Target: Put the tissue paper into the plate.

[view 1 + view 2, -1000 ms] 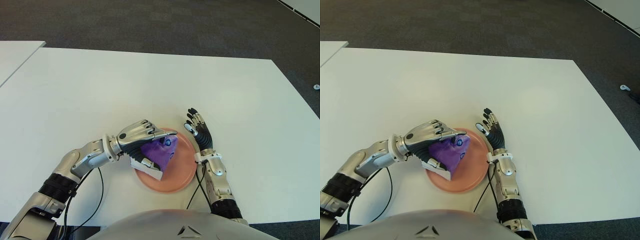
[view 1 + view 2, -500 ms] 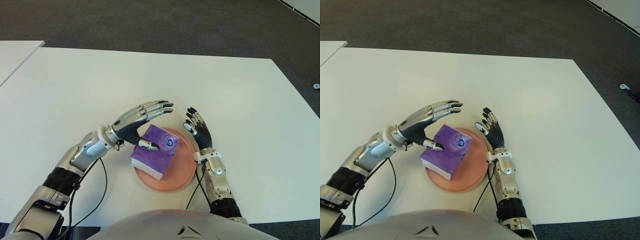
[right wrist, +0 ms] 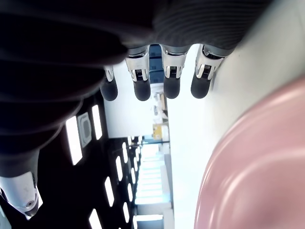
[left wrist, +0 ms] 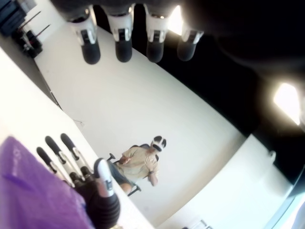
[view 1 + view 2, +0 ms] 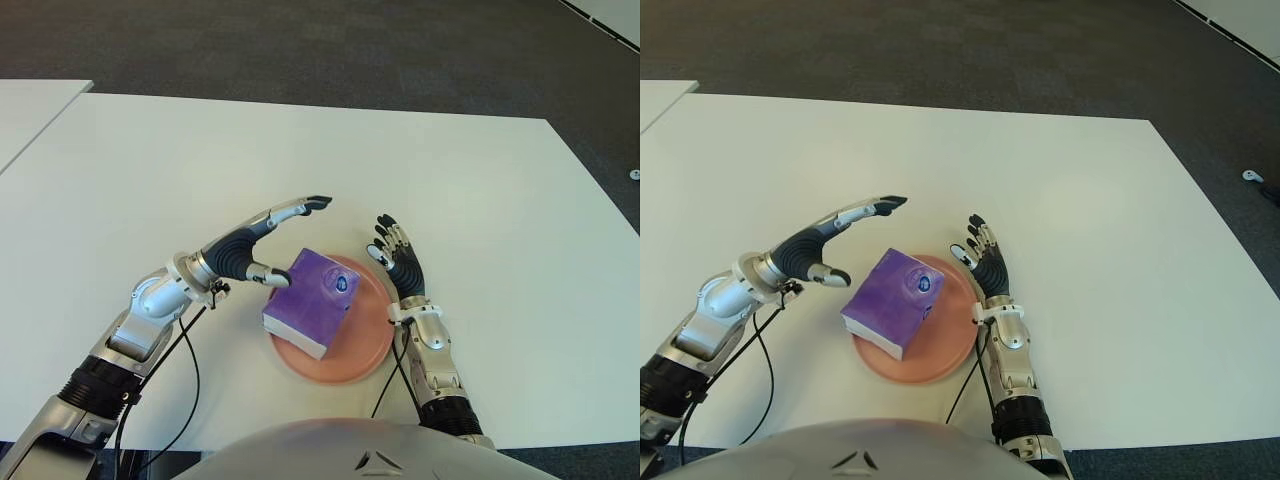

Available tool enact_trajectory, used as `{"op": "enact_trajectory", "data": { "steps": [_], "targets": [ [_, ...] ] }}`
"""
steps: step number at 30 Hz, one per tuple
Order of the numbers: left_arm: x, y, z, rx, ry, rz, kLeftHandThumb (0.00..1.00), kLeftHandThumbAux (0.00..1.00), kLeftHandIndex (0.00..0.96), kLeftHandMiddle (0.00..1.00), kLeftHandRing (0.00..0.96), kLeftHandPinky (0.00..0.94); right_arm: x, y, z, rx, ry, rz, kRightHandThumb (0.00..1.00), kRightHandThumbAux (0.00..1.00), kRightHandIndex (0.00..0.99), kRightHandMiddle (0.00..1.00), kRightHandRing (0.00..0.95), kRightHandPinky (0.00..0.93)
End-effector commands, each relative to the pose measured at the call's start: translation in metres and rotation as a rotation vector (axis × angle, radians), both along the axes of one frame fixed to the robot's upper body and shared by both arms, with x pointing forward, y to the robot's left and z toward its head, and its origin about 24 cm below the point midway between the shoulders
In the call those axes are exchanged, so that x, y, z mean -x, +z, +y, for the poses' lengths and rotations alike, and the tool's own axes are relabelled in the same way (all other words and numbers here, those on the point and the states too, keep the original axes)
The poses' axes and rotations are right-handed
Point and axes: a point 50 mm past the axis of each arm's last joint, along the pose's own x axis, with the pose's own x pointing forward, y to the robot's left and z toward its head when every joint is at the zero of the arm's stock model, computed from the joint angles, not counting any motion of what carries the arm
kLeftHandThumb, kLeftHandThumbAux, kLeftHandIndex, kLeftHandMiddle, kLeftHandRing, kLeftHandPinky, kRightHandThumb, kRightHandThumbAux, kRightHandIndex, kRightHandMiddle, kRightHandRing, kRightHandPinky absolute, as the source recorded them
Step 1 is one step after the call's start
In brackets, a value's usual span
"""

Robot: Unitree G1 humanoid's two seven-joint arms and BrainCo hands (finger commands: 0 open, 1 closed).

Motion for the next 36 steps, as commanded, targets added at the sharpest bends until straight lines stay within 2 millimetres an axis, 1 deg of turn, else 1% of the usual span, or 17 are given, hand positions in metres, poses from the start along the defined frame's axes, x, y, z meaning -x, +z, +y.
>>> {"op": "enact_trajectory", "data": {
  "steps": [1, 2, 3, 4, 5, 7, 9, 13, 16, 20, 23, 24, 26, 27, 28, 30, 36],
  "targets": [
    [-0.023, -0.011, -0.002, 0.071, 0.048, 0.171, 0.049, 0.371, 0.000, 0.000, 0.000, 0.000, 0.026, -0.037, 0.003, -0.004, -0.003, 0.231, 0.000, 0.597, 0.000, 0.000, 0.000, 0.000],
    [-0.006, 0.001, 0.004, 0.136, 0.019, 0.158, 0.045, 0.378, 0.000, 0.000, 0.000, 0.000, 0.026, -0.036, 0.003, -0.004, -0.003, 0.232, 0.000, 0.597, 0.000, 0.000, 0.000, 0.000],
    [0.006, 0.010, 0.007, 0.180, -0.008, 0.152, 0.045, 0.371, 0.000, 0.000, 0.000, 0.000, 0.026, -0.036, 0.003, -0.004, -0.003, 0.232, 0.000, 0.596, 0.000, 0.000, 0.000, 0.000],
    [0.018, 0.019, 0.007, 0.231, -0.037, 0.157, 0.045, 0.369, 0.000, 0.000, 0.000, 0.000, 0.026, -0.036, 0.004, -0.005, -0.003, 0.233, 0.000, 0.595, 0.000, 0.000, 0.000, 0.000],
    [0.026, 0.024, 0.006, 0.262, -0.057, 0.164, 0.048, 0.359, 0.000, 0.000, 0.000, 0.000, 0.026, -0.036, 0.004, -0.005, -0.003, 0.233, 0.000, 0.594, 0.000, 0.000, 0.000, 0.000],
    [0.029, 0.030, 0.012, 0.321, -0.061, 0.200, 0.054, 0.337, 0.000, 0.000, 0.000, 0.000, 0.027, -0.035, 0.004, -0.008, -0.001, 0.233, 0.000, 0.594, 0.000, 0.000, 0.000, 0.000],
    [0.026, 0.029, 0.020, 0.347, -0.039, 0.231, 0.059, 0.312, 0.000, 0.000, 0.000, 0.000, 0.027, -0.034, 0.004, -0.009, 0.000, 0.232, 0.000, 0.594, 0.000, 0.000, 0.000, 0.000],
    [0.018, 0.028, 0.029, 0.375, 0.038, 0.264, 0.060, 0.279, 0.000, 0.000, 0.000, 0.000, 0.027, -0.034, 0.005, -0.009, 0.006, 0.235, 0.000, 0.595, 0.000, 0.000, 0.000, 0.000],
    [0.004, 0.027, 0.041, 0.395, 0.087, 0.269, 0.057, 0.259, 0.000, 0.000, 0.000, 0.000, 0.028, -0.034, 0.005, -0.008, 0.010, 0.237, 0.000, 0.596, 0.000, 0.000, 0.000, 0.000],
    [-0.003, 0.019, 0.049, 0.429, 0.161, 0.272, 0.049, 0.242, 0.000, 0.000, 0.000, 0.000, 0.028, -0.035, 0.006, -0.008, 0.011, 0.241, 0.000, 0.598, 0.000, 0.000, 0.000, 0.000],
    [-0.004, 0.013, 0.052, 0.438, 0.199, 0.279, 0.039, 0.254, 0.000, 0.000, 0.000, 0.000, 0.028, -0.035, 0.006, -0.009, 0.009, 0.243, 0.000, 0.601, 0.000, 0.000, 0.000, 0.000],
    [-0.005, 0.006, 0.053, 0.436, 0.231, 0.292, 0.037, 0.257, 0.000, 0.000, 0.000, 0.000, 0.028, -0.035, 0.006, -0.010, 0.009, 0.243, 0.000, 0.601, 0.000, 0.000, 0.000, 0.000],
    [-0.005, -0.002, 0.053, 0.432, 0.267, 0.305, 0.015, 0.313, 0.000, 0.000, 0.000, 0.000, 0.028, -0.035, 0.006, -0.011, 0.008, 0.243, 0.000, 0.604, 0.000, 0.000, 0.000, 0.000],
    [-0.005, -0.004, 0.052, 0.431, 0.273, 0.307, 0.009, 0.327, 0.000, 0.000, 0.000, 0.000, 0.028, -0.035, 0.005, -0.011, 0.008, 0.243, 0.000, 0.605, 0.000, 0.000, 0.000, 0.000],
    [-0.004, -0.010, 0.050, 0.425, 0.294, 0.317, 0.007, 0.332, 0.000, 0.000, 0.000, 0.000, 0.028, -0.036, 0.005, -0.012, 0.007, 0.243, 0.000, 0.605, 0.000, 0.000, 0.000, 0.000],
    [-0.002, -0.021, 0.046, 0.414, 0.327, 0.333, 0.003, 0.397, 0.000, 0.000, 0.000, 0.000, 0.027, -0.036, 0.005, -0.012, 0.004, 0.245, 0.000, 0.604, 0.000, 0.000, 0.000, 0.000],
    [-0.002, -0.040, 0.032, 0.384, 0.412, 0.336, 0.000, 0.489, 0.000, 0.000, 0.000, 0.000, 0.028, -0.036, 0.005, -0.015, 0.000, 0.249, 0.000, 0.608, 0.000, 0.000, 0.000, 0.000]
  ]
}}
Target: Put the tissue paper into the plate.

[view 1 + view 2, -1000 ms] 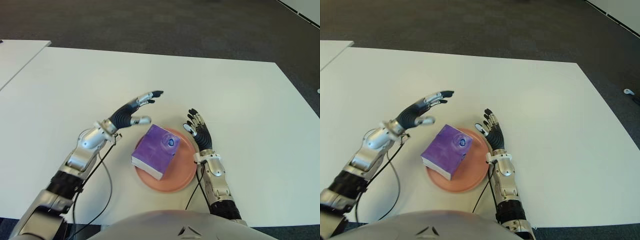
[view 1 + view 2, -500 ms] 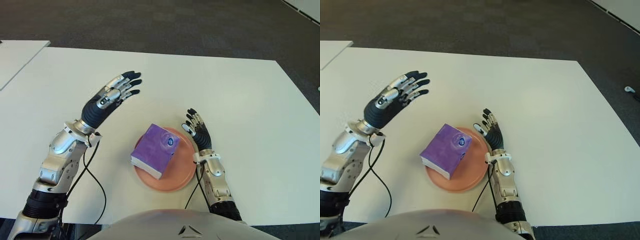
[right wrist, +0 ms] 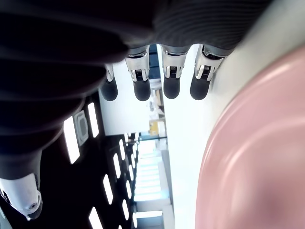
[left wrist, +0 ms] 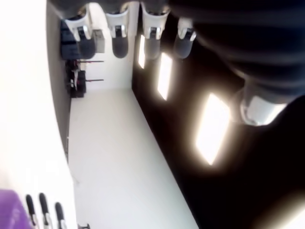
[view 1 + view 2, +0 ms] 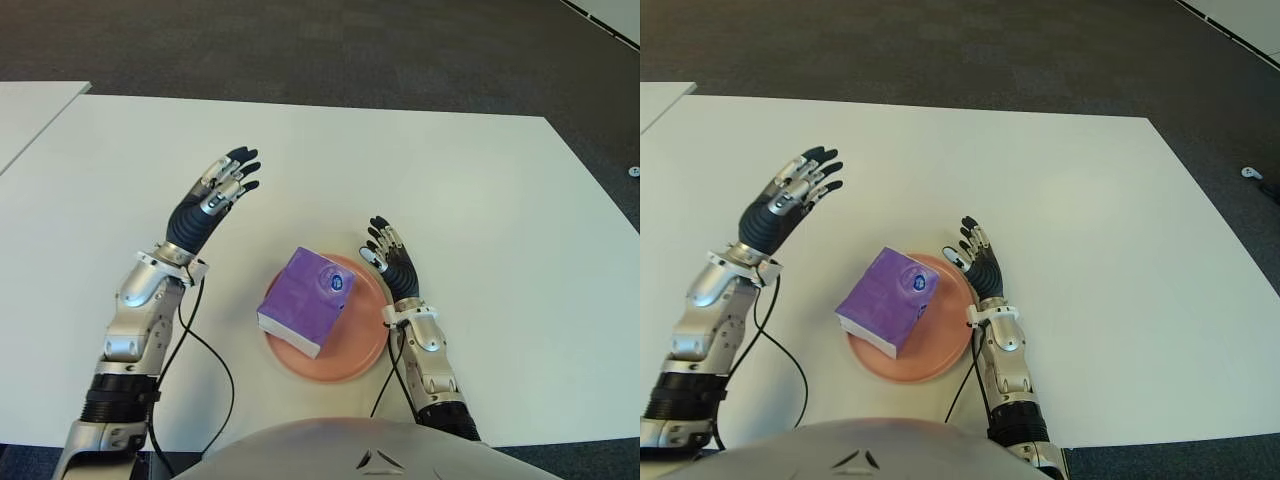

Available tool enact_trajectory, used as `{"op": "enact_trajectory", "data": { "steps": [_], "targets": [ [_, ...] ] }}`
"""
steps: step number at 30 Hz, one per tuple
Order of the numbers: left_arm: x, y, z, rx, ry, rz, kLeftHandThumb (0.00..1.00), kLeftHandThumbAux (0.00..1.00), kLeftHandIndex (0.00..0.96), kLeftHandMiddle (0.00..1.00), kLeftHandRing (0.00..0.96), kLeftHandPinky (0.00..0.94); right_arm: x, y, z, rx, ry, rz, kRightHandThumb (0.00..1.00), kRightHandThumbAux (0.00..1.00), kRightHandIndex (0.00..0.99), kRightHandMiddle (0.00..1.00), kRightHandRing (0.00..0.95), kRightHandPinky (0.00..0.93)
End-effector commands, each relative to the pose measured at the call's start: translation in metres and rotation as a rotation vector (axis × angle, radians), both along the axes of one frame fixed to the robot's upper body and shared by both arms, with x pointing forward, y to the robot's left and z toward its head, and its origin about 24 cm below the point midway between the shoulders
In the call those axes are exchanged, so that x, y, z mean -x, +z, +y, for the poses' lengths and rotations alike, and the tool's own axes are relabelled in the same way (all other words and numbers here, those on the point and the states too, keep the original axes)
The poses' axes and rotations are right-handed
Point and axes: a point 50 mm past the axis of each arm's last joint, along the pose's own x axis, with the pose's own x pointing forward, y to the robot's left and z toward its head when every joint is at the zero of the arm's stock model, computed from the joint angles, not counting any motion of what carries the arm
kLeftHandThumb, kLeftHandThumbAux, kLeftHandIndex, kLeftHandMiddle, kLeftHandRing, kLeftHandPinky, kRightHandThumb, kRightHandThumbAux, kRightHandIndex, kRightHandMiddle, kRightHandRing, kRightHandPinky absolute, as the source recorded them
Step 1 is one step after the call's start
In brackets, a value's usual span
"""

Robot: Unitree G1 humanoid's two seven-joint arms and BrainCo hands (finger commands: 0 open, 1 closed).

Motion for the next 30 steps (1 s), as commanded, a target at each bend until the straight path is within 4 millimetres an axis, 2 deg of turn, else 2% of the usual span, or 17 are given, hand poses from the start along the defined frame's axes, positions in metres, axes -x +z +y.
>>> {"op": "enact_trajectory", "data": {
  "steps": [1, 5, 7, 12, 20, 30],
  "targets": [
    [0.003, -0.019, -0.008, -0.036, 0.073, 0.039, 0.000, 0.494, 0.000, 0.000, 0.000, 0.000, 0.025, -0.038, -0.004, 0.004, -0.018, 0.233, 0.000, 0.608, 0.000, 0.000, 0.000, 0.000],
    [0.005, -0.024, -0.012, -0.082, 0.132, 0.037, 0.000, 0.517, 0.000, 0.000, 0.000, 0.000, 0.025, -0.038, -0.004, 0.004, -0.018, 0.234, 0.000, 0.617, 0.000, 0.000, 0.000, 0.000],
    [0.002, -0.037, -0.008, -0.128, 0.193, 0.057, 0.000, 0.516, 0.000, 0.000, 0.000, 0.000, 0.025, -0.037, -0.004, 0.006, -0.017, 0.234, 0.000, 0.621, 0.000, 0.000, 0.000, 0.000],
    [-0.002, -0.057, -0.003, -0.191, 0.270, 0.068, 0.000, 0.489, 0.000, 0.000, 0.000, 0.000, 0.026, -0.036, -0.007, 0.009, -0.012, 0.232, 0.000, 0.628, 0.000, 0.000, 0.000, 0.000],
    [0.003, -0.078, -0.007, -0.252, 0.305, 0.040, 0.000, 0.430, 0.000, 0.000, 0.000, 0.000, 0.027, -0.037, -0.010, 0.013, -0.011, 0.233, 0.000, 0.622, 0.000, 0.000, 0.000, 0.000],
    [0.000, -0.089, -0.009, -0.231, 0.322, 0.048, 0.000, 0.396, 0.000, 0.000, 0.000, 0.000, 0.027, -0.039, -0.013, 0.012, -0.005, 0.230, 0.000, 0.610, 0.000, 0.000, 0.000, 0.000]
  ]
}}
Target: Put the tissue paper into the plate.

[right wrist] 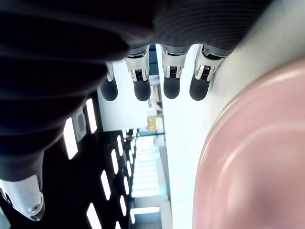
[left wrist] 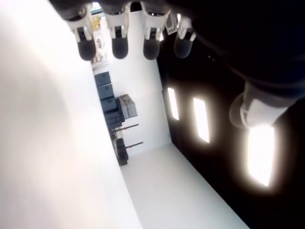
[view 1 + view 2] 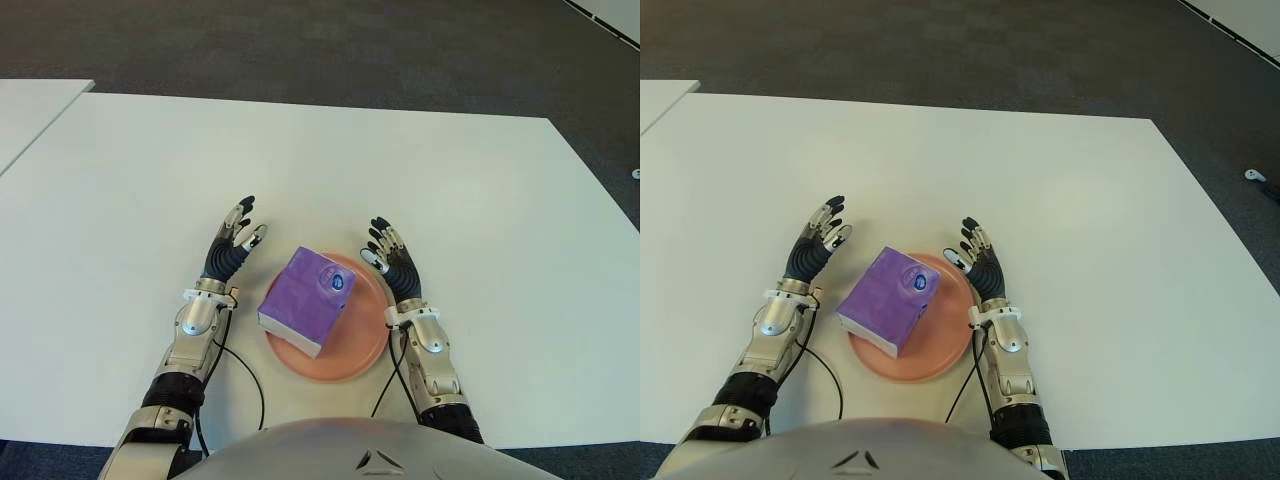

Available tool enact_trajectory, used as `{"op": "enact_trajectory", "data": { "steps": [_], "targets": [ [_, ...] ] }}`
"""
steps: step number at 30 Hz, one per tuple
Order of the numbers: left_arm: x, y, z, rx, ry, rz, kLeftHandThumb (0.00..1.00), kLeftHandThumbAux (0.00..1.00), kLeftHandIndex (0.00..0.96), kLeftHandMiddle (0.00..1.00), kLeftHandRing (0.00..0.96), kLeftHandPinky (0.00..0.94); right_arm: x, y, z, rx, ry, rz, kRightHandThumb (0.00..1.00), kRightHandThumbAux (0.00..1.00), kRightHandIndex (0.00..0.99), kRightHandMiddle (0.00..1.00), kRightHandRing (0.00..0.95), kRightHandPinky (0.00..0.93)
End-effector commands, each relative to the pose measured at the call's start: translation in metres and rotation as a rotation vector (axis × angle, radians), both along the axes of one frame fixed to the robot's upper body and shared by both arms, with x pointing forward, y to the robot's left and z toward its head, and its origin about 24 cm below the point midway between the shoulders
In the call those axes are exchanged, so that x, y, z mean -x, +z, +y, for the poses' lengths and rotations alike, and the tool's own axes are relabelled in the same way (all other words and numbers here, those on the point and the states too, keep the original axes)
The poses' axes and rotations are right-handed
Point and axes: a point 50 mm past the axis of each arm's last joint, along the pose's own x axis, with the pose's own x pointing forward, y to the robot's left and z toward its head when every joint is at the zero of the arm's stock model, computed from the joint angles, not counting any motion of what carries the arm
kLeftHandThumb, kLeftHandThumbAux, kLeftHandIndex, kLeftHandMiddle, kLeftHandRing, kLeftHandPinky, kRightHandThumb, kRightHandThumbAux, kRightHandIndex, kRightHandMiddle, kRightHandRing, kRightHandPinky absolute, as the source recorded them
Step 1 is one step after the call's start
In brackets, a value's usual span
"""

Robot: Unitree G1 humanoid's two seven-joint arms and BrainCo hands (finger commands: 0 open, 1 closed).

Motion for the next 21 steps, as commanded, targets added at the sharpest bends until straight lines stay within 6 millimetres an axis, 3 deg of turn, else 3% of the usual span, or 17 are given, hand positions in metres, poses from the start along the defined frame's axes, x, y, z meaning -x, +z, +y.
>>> {"op": "enact_trajectory", "data": {
  "steps": [1, 10, 21],
  "targets": [
    [0.0013, -0.0108, -0.0058, 0.027, 0.017, 0.036, 0.000, 0.394, 0.000, 0.000, 0.000, 0.000, 0.0238, -0.0380, -0.0084, 0.005, -0.021, 0.216, 0.000, 0.609, 0.000, 0.000, 0.000, 0.000],
    [-0.0007, -0.0103, -0.0127, 0.117, 0.071, 0.041, 0.000, 0.405, 0.000, 0.000, 0.000, 0.000, 0.0224, -0.0392, -0.0110, 0.003, -0.037, 0.204, 0.000, 0.624, 0.000, 0.000, 0.000, 0.000],
    [0.0016, -0.0103, -0.0071, 0.136, 0.104, 0.044, 0.000, 0.449, 0.000, 0.000, 0.000, 0.000, 0.0214, -0.0374, -0.0148, 0.010, -0.062, 0.172, 0.000, 0.640, 0.000, 0.000, 0.000, 0.000]
  ]
}}
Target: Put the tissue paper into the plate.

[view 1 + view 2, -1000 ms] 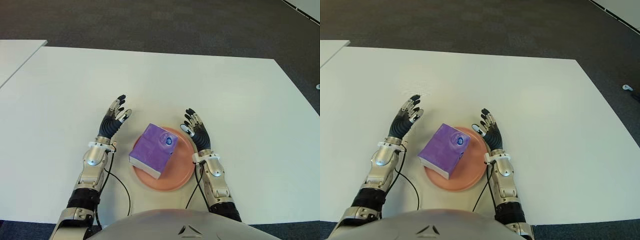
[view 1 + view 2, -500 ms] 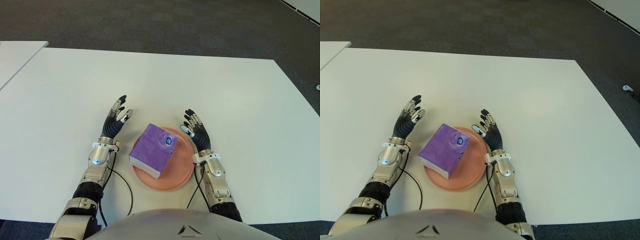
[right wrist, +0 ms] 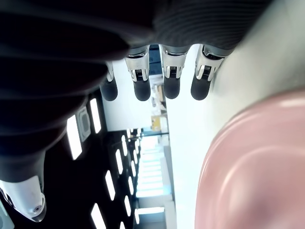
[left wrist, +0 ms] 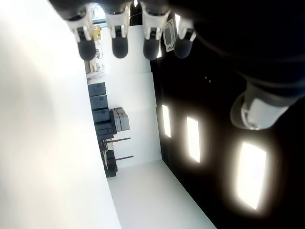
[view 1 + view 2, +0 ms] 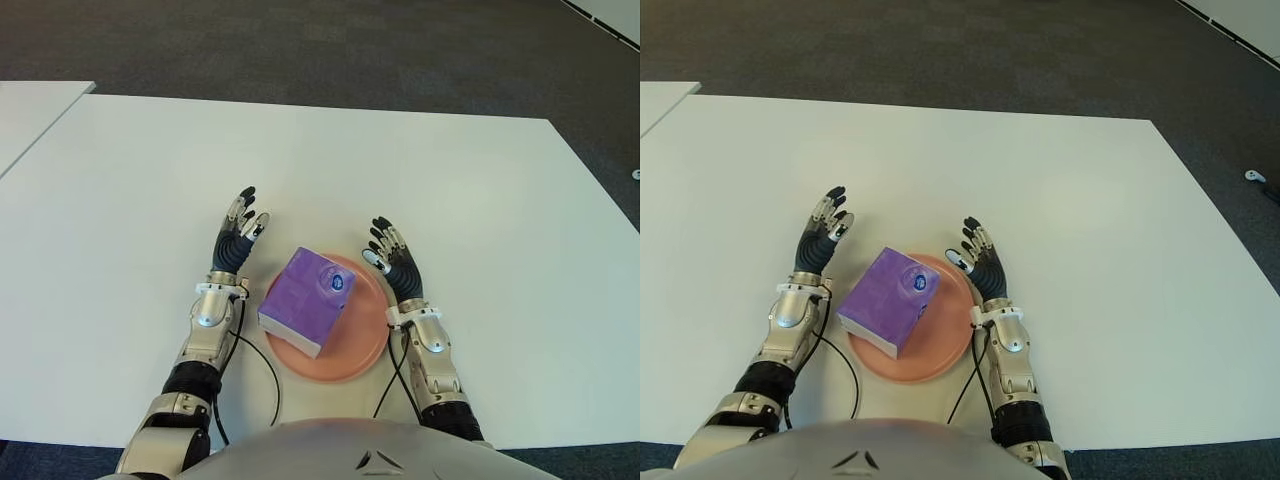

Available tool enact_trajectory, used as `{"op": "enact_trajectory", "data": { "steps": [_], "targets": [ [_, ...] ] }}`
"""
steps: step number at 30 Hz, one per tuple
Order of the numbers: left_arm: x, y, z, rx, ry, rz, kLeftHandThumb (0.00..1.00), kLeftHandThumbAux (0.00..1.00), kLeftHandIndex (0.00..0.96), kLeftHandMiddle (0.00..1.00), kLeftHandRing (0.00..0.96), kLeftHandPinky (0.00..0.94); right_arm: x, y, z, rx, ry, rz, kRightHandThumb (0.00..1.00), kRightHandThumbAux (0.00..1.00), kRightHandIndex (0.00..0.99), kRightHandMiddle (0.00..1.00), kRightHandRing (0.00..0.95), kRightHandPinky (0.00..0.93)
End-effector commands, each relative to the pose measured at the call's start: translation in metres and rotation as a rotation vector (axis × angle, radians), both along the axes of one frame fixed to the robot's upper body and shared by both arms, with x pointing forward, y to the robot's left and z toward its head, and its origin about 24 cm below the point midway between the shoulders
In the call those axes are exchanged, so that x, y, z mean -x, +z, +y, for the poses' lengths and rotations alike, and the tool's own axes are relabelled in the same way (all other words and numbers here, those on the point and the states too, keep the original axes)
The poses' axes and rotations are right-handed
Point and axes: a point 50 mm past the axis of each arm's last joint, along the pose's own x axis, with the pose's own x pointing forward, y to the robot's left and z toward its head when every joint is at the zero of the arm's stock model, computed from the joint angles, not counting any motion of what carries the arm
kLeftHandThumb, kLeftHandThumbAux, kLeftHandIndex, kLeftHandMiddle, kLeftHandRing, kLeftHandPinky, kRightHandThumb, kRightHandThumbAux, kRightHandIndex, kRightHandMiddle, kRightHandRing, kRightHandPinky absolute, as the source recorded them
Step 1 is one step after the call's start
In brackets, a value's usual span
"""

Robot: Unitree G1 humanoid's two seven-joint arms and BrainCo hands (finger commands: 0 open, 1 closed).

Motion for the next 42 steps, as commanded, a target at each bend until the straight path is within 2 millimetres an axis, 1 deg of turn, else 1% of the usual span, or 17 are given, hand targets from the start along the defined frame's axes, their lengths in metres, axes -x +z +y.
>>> {"op": "enact_trajectory", "data": {
  "steps": [1, 15, 24, 31, 42],
  "targets": [
    [0.007, -0.010, 0.005, 0.016, 0.043, 0.045, 0.000, 0.454, 0.000, 0.000, 0.000, 0.000, 0.023, -0.036, -0.011, 0.017, -0.053, 0.195, 0.000, 0.639, 0.000, 0.000, 0.000, 0.000],
    [0.009, -0.010, 0.012, 0.041, 0.082, 0.044, 0.000, 0.481, 0.000, 0.000, 0.000, 0.000, 0.022, -0.029, -0.018, 0.036, -0.097, 0.161, 0.000, 0.619, 0.000, 0.000, 0.000, 0.000],
    [0.009, -0.008, 0.012, 0.041, 0.079, 0.039, 0.000, 0.487, 0.000, 0.000, 0.000, 0.000, 0.019, -0.025, -0.024, 0.046, -0.152, 0.130, 0.000, 0.622, 0.000, 0.000, 0.000, 0.000],
    [0.010, -0.007, 0.012, 0.047, 0.074, 0.049, 0.000, 0.484, 0.000, 0.000, 0.000, 0.000, 0.018, -0.027, -0.027, 0.036, -0.209, 0.117, 0.000, 0.627, 0.000, 0.000, 0.000, 0.000],
    [0.012, -0.007, 0.013, 0.055, 0.086, 0.049, 0.000, 0.463, 0.000, 0.000, 0.000, 0.000, 0.017, -0.027, -0.029, 0.027, -0.237, 0.101, 0.000, 0.644, 0.000, 0.000, 0.000, 0.000]
  ]
}}
